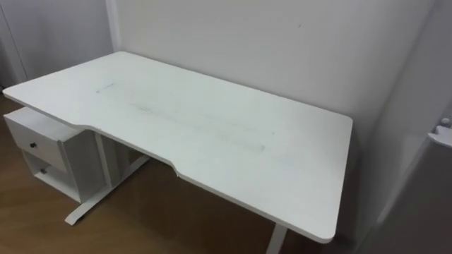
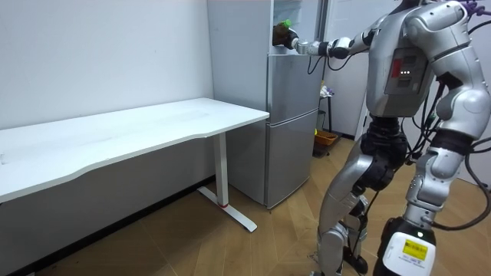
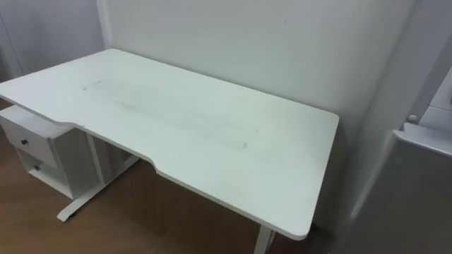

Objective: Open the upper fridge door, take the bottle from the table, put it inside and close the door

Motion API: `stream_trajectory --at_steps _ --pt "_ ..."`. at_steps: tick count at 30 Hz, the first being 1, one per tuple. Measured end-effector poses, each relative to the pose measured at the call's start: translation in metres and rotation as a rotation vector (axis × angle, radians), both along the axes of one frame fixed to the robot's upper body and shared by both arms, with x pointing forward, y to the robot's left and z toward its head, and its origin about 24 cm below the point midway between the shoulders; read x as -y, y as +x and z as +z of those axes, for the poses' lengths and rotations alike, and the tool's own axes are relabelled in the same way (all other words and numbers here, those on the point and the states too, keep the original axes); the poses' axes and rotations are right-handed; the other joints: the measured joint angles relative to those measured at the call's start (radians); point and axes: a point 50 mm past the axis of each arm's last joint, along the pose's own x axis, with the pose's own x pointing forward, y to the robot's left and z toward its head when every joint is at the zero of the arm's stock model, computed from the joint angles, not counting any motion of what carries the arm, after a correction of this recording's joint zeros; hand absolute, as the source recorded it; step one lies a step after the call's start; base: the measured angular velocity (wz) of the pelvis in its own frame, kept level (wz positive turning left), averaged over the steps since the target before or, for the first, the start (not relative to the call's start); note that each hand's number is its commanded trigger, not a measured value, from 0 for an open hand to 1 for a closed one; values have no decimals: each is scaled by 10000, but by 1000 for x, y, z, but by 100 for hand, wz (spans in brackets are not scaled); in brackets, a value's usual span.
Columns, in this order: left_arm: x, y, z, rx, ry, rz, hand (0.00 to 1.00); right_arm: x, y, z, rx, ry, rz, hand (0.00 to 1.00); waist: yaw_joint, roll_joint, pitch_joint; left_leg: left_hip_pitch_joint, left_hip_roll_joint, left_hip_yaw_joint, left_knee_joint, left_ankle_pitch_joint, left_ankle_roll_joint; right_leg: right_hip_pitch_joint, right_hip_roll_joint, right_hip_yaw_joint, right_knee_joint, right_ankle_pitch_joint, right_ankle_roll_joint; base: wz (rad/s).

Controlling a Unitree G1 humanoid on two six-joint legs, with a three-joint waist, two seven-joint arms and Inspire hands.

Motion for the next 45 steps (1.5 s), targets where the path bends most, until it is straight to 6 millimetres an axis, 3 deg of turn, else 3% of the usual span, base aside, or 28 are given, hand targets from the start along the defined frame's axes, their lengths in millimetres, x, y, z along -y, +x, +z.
stream_trajectory --at_steps 17,25,31,34,35,39,45 --pt "-4 -4 2 77 56 -159 0 0 1 -4 49 725 318 0 -65 -126 41 339 4 31 -147 -6 -8 393 84 44 -381 82 39 0" --pt "-6 -12 3 -43 66 -62 0 -3 1 -6 102 1459 1505 0 -235 -222 -43 739 4 103 -253 -114 -50 797 103 191 -443 89 53 -4" --pt "-4 -19 2 -328 -9 -21 0 -11 4 -11 94 2181 2480 0 -224 -281 -71 1575 -19 460 -643 -192 -51 1290 26 430 -531 9 135 -15" --pt "-4 -20 1 -420 -121 190 0 -15 7 -13 171 3061 3098 0 -418 -477 -150 1777 -14 552 -846 -178 -78 1374 28 529 -562 -46 120 -8" --pt "-5 -21 2 -404 -107 281 0 -17 8 -14 128 3258 3328 0 -534 -610 -212 1887 -20 580 -916 -154 -110 1401 32 556 -604 -48 118 -4" --pt "-9 -9 -2 -397 -113 737 0 -23 11 -16 -210 3658 3831 0 -718 -872 -148 2091 -15 669 -1041 -162 -121 1592 28 615 -640 -49 115 -6" --pt "-13 19 -3 -93 -129 829 0 -32 15 -15 -661 3629 4384 0 -957 -944 -111 1982 44 686 -882 -248 -137 1543 70 638 -652 -41 113 0"
